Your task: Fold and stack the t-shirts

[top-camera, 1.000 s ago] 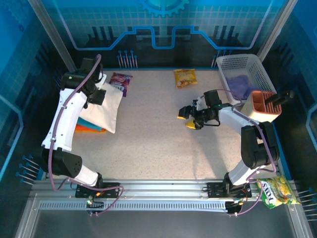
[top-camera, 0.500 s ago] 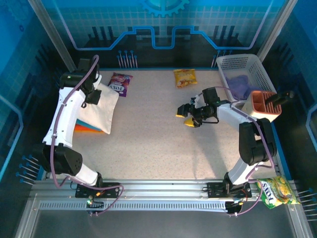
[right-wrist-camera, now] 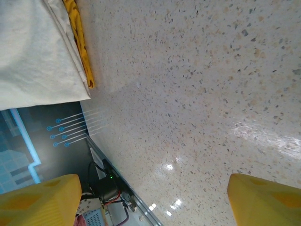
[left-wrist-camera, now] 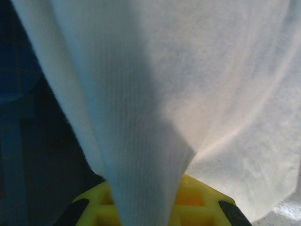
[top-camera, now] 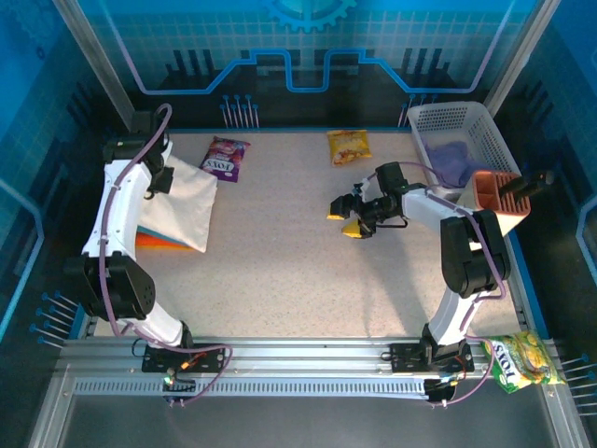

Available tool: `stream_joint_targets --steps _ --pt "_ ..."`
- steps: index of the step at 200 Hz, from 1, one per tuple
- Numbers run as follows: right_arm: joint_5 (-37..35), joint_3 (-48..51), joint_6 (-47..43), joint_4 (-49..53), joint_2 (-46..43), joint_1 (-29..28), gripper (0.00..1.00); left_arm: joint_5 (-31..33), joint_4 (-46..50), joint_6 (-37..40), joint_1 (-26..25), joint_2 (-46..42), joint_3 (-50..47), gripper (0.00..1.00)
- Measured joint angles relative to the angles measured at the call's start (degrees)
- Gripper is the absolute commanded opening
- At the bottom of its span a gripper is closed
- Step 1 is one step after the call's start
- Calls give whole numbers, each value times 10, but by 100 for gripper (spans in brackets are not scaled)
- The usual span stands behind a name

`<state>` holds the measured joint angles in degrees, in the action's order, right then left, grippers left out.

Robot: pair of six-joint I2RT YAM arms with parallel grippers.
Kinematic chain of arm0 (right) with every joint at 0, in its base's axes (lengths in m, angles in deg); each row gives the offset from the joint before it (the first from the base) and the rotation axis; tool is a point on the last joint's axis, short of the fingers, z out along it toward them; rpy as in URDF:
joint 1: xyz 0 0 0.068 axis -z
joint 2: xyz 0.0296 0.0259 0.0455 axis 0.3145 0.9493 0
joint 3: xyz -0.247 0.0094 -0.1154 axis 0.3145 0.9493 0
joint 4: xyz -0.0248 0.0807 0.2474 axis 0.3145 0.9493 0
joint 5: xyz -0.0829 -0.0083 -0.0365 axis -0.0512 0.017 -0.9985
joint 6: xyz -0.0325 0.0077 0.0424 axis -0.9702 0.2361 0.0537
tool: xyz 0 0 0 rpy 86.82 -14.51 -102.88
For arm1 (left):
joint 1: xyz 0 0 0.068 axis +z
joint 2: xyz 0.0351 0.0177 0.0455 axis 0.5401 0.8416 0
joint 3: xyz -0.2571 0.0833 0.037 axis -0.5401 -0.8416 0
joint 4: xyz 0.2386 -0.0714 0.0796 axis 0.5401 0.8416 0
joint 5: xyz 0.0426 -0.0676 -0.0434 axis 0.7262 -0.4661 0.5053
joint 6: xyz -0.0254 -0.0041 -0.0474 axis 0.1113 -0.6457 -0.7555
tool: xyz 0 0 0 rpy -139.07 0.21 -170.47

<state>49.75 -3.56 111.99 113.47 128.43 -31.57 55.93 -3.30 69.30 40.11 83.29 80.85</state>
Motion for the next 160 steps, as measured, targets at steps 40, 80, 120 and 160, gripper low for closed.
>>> stream_joint_targets --steps 40,80,120,160 --pt "2 0 -9 2 0 -4 82 8 -64 19 32 15 -30 0" --pt "2 0 -10 2 0 -9 82 14 -107 24 58 44 -48 0" --pt "4 0 -11 2 0 -17 82 21 -138 24 70 67 -57 0" --pt "4 0 -13 2 0 -17 82 49 -153 17 82 112 -56 0"
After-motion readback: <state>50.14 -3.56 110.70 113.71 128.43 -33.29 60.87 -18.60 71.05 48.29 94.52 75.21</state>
